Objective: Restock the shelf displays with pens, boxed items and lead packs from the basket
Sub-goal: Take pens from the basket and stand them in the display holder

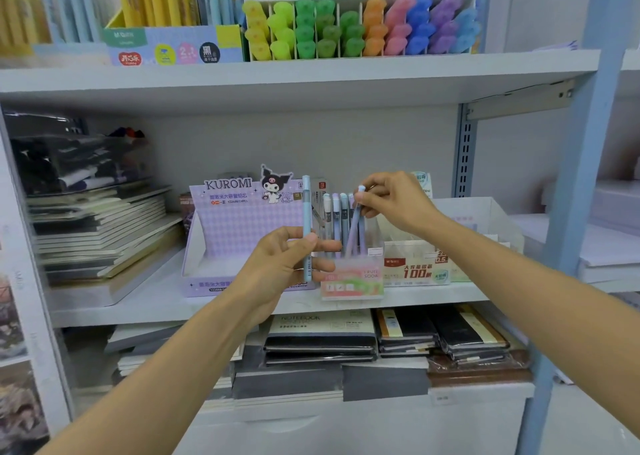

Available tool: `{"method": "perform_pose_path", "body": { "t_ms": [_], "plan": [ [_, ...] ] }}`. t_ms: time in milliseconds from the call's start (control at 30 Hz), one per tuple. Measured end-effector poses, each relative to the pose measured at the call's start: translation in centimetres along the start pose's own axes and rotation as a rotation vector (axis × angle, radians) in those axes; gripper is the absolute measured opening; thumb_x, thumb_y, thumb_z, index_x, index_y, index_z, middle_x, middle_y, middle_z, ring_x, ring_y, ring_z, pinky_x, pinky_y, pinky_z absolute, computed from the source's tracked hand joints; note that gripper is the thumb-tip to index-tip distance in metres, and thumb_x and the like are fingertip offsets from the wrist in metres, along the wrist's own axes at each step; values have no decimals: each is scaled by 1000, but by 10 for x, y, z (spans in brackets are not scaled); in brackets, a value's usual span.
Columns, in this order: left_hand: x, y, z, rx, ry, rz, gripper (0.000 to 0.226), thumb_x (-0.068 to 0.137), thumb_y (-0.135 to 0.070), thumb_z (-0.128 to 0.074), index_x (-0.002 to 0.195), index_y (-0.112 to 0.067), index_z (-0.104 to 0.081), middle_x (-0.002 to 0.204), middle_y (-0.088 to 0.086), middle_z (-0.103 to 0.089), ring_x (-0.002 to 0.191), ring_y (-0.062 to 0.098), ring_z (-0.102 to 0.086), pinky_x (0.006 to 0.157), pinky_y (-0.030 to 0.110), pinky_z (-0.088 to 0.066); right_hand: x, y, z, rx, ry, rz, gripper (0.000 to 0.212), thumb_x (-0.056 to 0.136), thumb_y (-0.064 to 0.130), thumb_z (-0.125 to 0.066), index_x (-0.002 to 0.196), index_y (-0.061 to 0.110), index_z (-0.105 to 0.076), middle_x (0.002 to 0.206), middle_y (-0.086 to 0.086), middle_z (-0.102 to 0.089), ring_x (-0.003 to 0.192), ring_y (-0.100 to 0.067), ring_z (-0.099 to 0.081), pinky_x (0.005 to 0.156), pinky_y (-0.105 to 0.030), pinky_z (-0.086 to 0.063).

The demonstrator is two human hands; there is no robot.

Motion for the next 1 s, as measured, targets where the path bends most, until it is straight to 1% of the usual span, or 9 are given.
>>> {"method": "perform_pose_path", "body": {
  "t_ms": [133, 267, 367, 467, 533, 667, 767, 900, 1000],
  "plan": [
    [3, 3, 4, -24, 0, 10, 12, 97, -17, -55, 104, -7, -55, 102, 10, -75, 73, 20, -70, 65, 28, -58, 3, 0, -6, 45, -4, 1, 19, 89, 12, -68, 107, 9, -59, 77, -11, -73, 68, -18, -72, 64, -23, -59],
    [3, 7, 5, -76, -24, 25, 16, 94, -12, -58, 107, -3, -61, 82, 3, -70, 67, 17, -66, 63, 27, -57, 6, -6, -20, -100, -126, 67, 14, 83, 15, -75, 93, 15, -65, 78, 0, -67, 64, -5, -59, 61, -14, -46],
    [2, 8, 6, -75, -33, 25, 16, 94, -11, -57, 106, -4, -66, 75, 0, -64, 67, 17, -64, 64, 28, -58, 10, -11, -25, -307, -134, 41, 16, 80, 23, -78, 93, 18, -70, 87, 3, -57, 76, -9, -52, 70, -27, -44],
    [0, 7, 6, -59, -43, 31, 18, 96, -11, -56, 107, -4, -68, 76, 1, -62, 68, 16, -63, 66, 27, -58, 10, -8, -23, -345, -100, 9, 20, 85, 29, -73, 102, 18, -73, 94, -2, -59, 85, -15, -54, 77, -34, -48],
    [-2, 7, 5, -48, -41, 32, 18, 95, -11, -56, 107, -4, -68, 76, 1, -62, 68, 16, -63, 66, 27, -58, 5, 0, -18, -228, -123, 37, 23, 90, 33, -66, 107, 19, -71, 94, -1, -62, 80, -12, -55, 74, -29, -47],
    [-3, 3, 1, -34, -66, 39, 19, 91, -9, -62, 107, 0, -67, 75, 3, -64, 64, 15, -63, 64, 27, -58, -13, 25, -12, 441, 5, -67, 26, 92, 32, -64, 111, 14, -65, 90, 1, -73, 72, -11, -67, 59, -21, -50],
    [-4, 0, -8, 6, -93, 35, 24, 84, -7, -70, 106, 3, -64, 73, 6, -63, 59, 15, -63, 62, 28, -58, -24, 40, -14, 522, 80, -44, 16, 86, 15, -71, 100, 8, -68, 84, -5, -74, 72, -16, -69, 60, -20, -54],
    [-8, -4, -17, -9, -54, 28, 32, 78, -17, -74, 104, 0, -67, 78, 7, -70, 66, 18, -67, 64, 29, -59, -33, 48, -7, 618, 69, -35, 22, 86, 2, -68, 107, -1, -68, 90, -14, -73, 78, -18, -71, 68, -21, -57],
    [-10, -6, -19, 5, -48, -9, 15, 88, -10, -67, 100, -3, -71, 77, 7, -73, 67, 17, -68, 65, 26, -59, -36, 50, 0, 675, 73, -59, 26, 88, 1, -66, 113, -1, -65, 94, -15, -74, 81, -19, -72, 72, -23, -59]
  ]
}}
Point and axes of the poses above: each hand's wrist, its own x-axis towards the middle knuckle, its own z-axis out of the back of the hand, y = z × x, the point moved 1 cm from there along x, towards the middle knuckle
